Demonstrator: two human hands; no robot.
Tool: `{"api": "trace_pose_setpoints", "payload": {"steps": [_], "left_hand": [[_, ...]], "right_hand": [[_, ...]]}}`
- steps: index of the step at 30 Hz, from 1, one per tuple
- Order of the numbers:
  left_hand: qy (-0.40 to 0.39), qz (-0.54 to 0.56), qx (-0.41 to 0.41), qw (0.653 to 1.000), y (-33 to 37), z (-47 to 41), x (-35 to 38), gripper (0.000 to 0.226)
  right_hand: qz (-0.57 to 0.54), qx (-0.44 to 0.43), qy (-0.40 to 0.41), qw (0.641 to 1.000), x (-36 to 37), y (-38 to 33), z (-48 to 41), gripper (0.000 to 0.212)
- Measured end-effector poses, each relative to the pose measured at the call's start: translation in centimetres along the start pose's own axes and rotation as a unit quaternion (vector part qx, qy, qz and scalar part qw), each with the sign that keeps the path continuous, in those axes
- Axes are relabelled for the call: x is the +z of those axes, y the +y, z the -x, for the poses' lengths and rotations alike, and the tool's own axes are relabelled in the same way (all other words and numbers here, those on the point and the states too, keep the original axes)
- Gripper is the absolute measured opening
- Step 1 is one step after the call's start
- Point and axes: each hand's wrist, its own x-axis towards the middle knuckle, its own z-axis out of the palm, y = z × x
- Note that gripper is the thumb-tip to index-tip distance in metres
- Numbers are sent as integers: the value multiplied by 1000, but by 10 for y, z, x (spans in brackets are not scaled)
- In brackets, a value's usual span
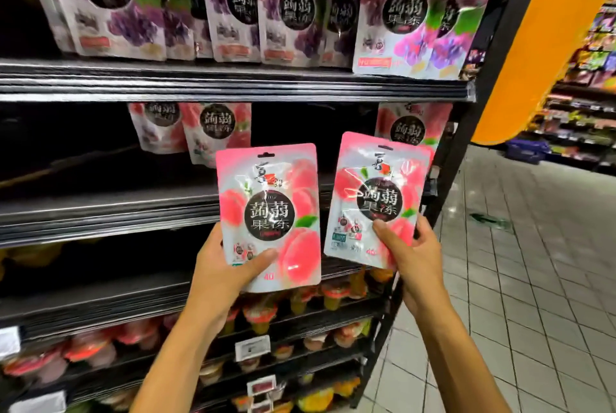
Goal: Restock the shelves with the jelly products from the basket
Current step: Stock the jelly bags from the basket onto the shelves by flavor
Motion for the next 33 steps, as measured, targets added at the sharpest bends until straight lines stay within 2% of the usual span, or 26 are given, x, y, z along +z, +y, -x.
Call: {"api": "trace_pose_setpoints", "payload": {"steps": [4, 9, 19, 24, 26, 30, 33], "left_hand": [[6, 4, -2, 1000, -9, -6, 29, 60], [27, 3, 4, 1000, -18, -16, 54, 60], [56, -13, 18, 998, -24, -22, 79, 56], [65, -34, 19, 997, -21, -31, 81, 63], [66, -35, 18, 997, -21, -37, 83, 63], [71, -19, 13, 997, -23, -47, 88, 64], [79, -8, 10, 997, -25, -53, 91, 64]], "right_hand": [[-21, -10, 14, 1000, -19, -3, -35, 42], [20, -31, 6, 999, -29, -4, -80, 34], [73, -90, -12, 993, -14, -15, -147, 43], [103, -110, -10, 988, -1, -10, -160, 42], [124, -117, -19, 985, 1, -6, -163, 41], [188, -106, -65, 974, -6, -2, -171, 59], [222, -119, -131, 959, -19, -5, -174, 49]]}}
